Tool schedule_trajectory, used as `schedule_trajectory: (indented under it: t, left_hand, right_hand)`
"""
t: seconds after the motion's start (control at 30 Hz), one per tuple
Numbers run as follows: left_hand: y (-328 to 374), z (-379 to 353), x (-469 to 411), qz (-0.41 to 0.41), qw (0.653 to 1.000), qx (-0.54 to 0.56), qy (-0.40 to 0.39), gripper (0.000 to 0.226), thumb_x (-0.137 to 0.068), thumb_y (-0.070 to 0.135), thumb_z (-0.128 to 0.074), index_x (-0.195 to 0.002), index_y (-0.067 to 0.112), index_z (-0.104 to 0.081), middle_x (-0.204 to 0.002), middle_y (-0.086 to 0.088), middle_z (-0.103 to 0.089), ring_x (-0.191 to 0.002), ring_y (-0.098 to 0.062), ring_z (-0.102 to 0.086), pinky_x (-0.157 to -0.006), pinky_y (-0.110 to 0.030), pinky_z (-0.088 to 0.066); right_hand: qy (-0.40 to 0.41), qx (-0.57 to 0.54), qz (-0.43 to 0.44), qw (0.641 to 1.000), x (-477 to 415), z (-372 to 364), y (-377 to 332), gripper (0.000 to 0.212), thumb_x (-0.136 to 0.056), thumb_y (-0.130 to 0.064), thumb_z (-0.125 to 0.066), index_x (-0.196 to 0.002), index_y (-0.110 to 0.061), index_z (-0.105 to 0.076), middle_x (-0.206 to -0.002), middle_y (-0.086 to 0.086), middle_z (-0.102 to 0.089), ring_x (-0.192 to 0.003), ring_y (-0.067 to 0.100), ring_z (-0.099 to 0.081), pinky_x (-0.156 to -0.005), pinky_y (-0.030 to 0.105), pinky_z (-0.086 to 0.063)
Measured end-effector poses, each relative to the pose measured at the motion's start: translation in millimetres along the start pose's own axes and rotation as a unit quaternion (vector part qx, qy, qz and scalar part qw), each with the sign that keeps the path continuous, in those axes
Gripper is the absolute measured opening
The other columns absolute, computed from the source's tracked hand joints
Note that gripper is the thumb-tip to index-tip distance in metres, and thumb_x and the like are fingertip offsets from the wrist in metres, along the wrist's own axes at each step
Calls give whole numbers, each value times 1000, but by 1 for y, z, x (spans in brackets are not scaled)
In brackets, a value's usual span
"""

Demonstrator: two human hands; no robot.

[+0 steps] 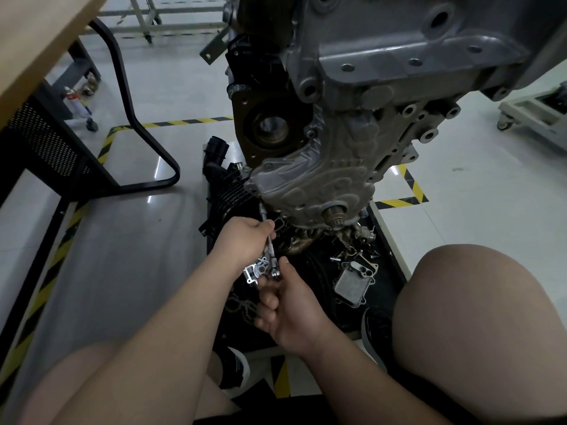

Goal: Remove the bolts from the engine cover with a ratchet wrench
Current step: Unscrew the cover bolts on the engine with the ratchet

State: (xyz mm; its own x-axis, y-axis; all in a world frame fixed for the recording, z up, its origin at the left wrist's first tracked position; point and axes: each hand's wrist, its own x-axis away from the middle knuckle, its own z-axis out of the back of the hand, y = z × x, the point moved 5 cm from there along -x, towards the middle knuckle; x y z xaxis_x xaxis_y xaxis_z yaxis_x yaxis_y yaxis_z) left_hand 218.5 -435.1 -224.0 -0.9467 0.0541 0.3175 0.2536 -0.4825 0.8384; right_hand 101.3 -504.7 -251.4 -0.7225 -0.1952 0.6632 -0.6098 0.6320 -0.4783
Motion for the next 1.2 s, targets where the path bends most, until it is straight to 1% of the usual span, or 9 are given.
schedule_trajectory:
  t: [0.17,0.27,0.4,0.47,0.53,0.6,0.73,0.93,1.2]
  left_hand:
    - [3,2,0,-18,1000,-12,22,41,-89,34,-63,-50,23,-67,-52,-2,-59,-35,-1,-42,-37,-11,-33]
    - [3,2,1,-9,1000,-6,14,38,-89,37,-62,-55,22,-69,-75,-11,-69,-58,-10,-54,-51,-19,-40]
    - [4,2,2,-9,1000,-10,15,37,-90,37,-62,-57,20,-69,-74,-12,-66,-61,-17,-53,-51,-21,-39]
    - [3,3,1,-9,1000,-21,18,37,-90,37,-62,-57,21,-68,-73,-12,-67,-58,-15,-52,-50,-20,-39]
    - [2,3,0,-8,999,-35,23,37,-89,38,-62,-56,23,-68,-72,-9,-66,-55,-12,-51,-47,-18,-39]
    - [2,3,0,-3,999,-31,21,38,-88,39,-62,-55,24,-68,-70,-6,-65,-53,-9,-51,-43,-15,-38]
    - [4,1,1,27,1000,6,2,41,-89,42,-61,-55,22,-69,-40,9,-48,-27,-2,-35,-29,-11,-26]
    - [2,-4,0,93,993,64,-38,36,-95,37,-53,-73,15,-71,-33,12,-36,-27,-5,-28,-32,-13,-21]
    - [7,-2,4,95,993,51,-52,32,-96,27,-50,-75,11,-67,-30,12,-35,-25,-5,-26,-31,-13,-19]
  right_hand:
    - [119,268,186,938,4,17,-19,52,-97,-48,-49,-69,-6,-61,-41,-2,-44,-37,12,-42,-42,21,-37]
    - [163,429,281,843,12,22,-36,54,-89,-51,-58,-47,-21,-47,-39,-9,-45,-37,3,-41,-43,18,-31]
    - [187,659,296,666,12,19,-45,43,-86,-67,-49,-69,-28,-52,-58,-11,-52,-63,10,-59,-55,26,-39]
    - [191,678,296,645,10,18,-44,46,-87,-67,-46,-69,-25,-48,-59,-10,-51,-61,13,-58,-53,27,-37]
    - [181,629,292,698,11,19,-43,48,-89,-61,-51,-59,-24,-44,-52,-8,-47,-49,7,-48,-47,24,-31]
    - [142,506,265,809,9,22,-39,51,-92,-51,-54,-55,-16,-47,-45,-5,-49,-41,7,-45,-45,24,-35]
    - [56,166,108,979,2,20,-20,45,-98,-44,-47,-82,-5,-61,-47,3,-49,-39,17,-45,-49,27,-38]
    - [-27,-48,-10,998,1,7,-5,43,-94,-49,-48,-83,-9,-60,-43,-2,-37,-35,13,-33,-44,21,-36]
    - [-62,-107,-37,992,3,0,-2,48,-92,-52,-46,-71,-12,-65,-42,-6,-34,-35,9,-30,-45,21,-36]
